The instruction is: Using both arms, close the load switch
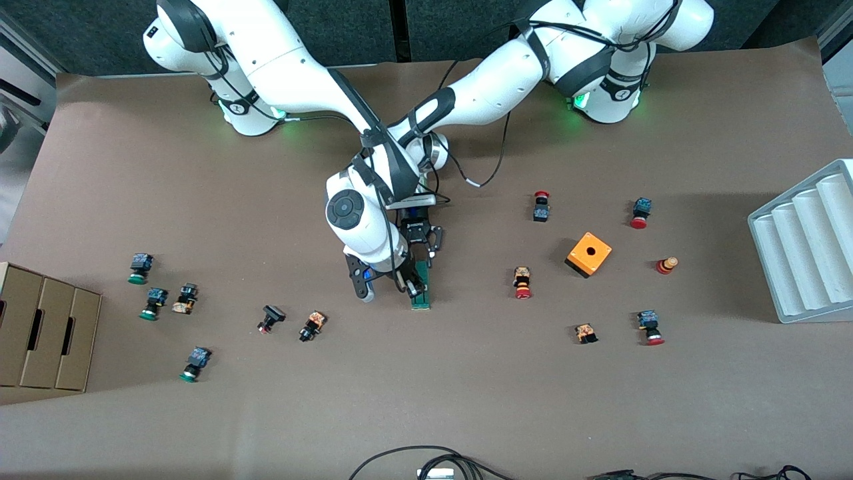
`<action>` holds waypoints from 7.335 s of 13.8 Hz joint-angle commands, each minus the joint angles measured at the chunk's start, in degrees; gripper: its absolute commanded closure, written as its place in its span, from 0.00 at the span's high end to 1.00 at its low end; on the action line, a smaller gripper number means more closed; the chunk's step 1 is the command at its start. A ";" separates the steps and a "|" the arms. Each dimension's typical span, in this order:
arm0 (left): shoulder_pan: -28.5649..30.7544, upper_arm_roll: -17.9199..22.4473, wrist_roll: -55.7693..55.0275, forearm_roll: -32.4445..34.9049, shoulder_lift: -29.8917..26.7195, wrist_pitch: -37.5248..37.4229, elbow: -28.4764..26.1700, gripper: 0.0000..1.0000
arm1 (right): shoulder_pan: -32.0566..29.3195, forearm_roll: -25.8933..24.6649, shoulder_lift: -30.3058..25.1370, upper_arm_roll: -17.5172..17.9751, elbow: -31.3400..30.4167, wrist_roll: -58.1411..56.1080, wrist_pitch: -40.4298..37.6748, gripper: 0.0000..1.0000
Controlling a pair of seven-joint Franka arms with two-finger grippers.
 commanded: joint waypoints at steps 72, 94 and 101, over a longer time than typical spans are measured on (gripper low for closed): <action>0.03 -1.98 24.87 -31.03 -23.41 5.93 -0.77 1.00 | -45.75 -30.77 -40.84 4.62 -3.74 -90.91 -47.11 1.00; 28.75 -0.32 102.99 -92.29 -53.48 8.66 10.03 1.00 | -44.87 -30.86 -40.66 4.98 -2.68 -91.09 -47.55 1.00; 34.91 14.60 126.21 -109.87 -54.54 8.04 11.88 1.00 | -44.61 -30.77 -40.66 5.06 -2.68 -91.00 -47.82 1.00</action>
